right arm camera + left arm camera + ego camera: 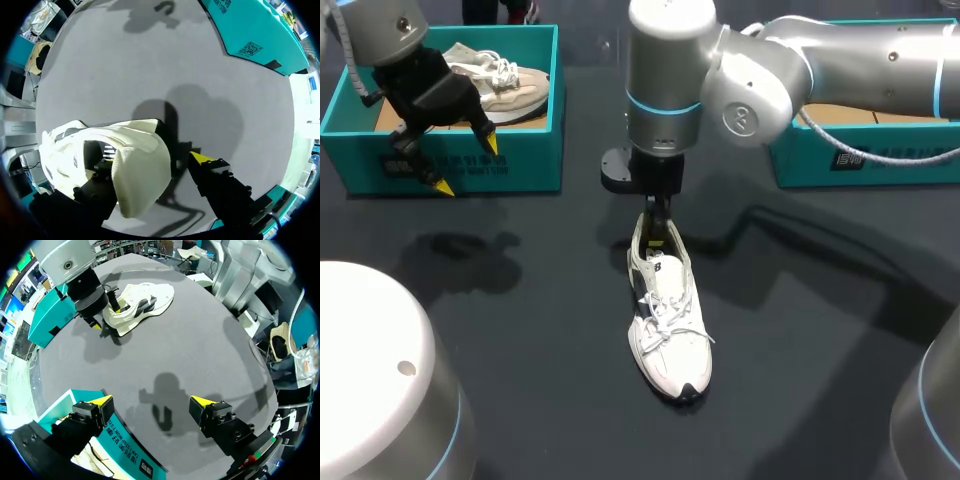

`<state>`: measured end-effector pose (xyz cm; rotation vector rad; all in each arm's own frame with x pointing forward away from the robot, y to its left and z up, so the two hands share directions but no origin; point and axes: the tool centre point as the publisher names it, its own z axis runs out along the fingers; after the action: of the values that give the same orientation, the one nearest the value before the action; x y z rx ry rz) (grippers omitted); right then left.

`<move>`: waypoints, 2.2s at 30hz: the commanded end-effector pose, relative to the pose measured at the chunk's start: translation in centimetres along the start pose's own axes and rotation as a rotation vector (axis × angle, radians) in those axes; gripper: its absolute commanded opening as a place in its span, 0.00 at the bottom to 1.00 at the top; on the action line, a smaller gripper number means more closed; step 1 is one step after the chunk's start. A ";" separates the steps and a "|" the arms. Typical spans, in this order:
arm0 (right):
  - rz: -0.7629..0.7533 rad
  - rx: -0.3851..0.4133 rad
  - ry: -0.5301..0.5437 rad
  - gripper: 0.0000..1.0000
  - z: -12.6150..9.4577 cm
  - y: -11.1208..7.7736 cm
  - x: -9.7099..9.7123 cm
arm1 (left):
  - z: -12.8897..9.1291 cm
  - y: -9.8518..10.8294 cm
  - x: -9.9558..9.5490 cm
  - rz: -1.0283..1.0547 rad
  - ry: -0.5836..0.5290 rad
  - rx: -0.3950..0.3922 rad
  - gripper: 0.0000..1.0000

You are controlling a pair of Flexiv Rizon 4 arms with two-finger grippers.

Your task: Take the shoe out of the shoebox, open the shoe tongue, remove and reinsert the insole, then place the shoe into the shoebox

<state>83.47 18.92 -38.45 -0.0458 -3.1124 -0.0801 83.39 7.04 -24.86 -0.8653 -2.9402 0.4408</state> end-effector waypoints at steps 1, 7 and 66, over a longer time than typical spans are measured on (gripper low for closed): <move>0.003 0.004 0.000 0.49 0.3 0.0 0.1 | 0.0 0.0 0.1 0.000 0.000 -0.003 1.00; 0.005 0.008 0.003 0.00 0.4 0.1 0.2 | 0.0 0.0 0.1 0.000 0.000 -0.003 1.00; -0.101 0.178 -0.161 0.00 -22.6 -11.8 -7.4 | 0.0 0.0 0.1 0.000 0.000 -0.003 1.00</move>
<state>91.28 5.78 -16.87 0.1132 -3.2654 0.2090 83.39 7.04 -24.86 -0.8654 -2.9401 0.4408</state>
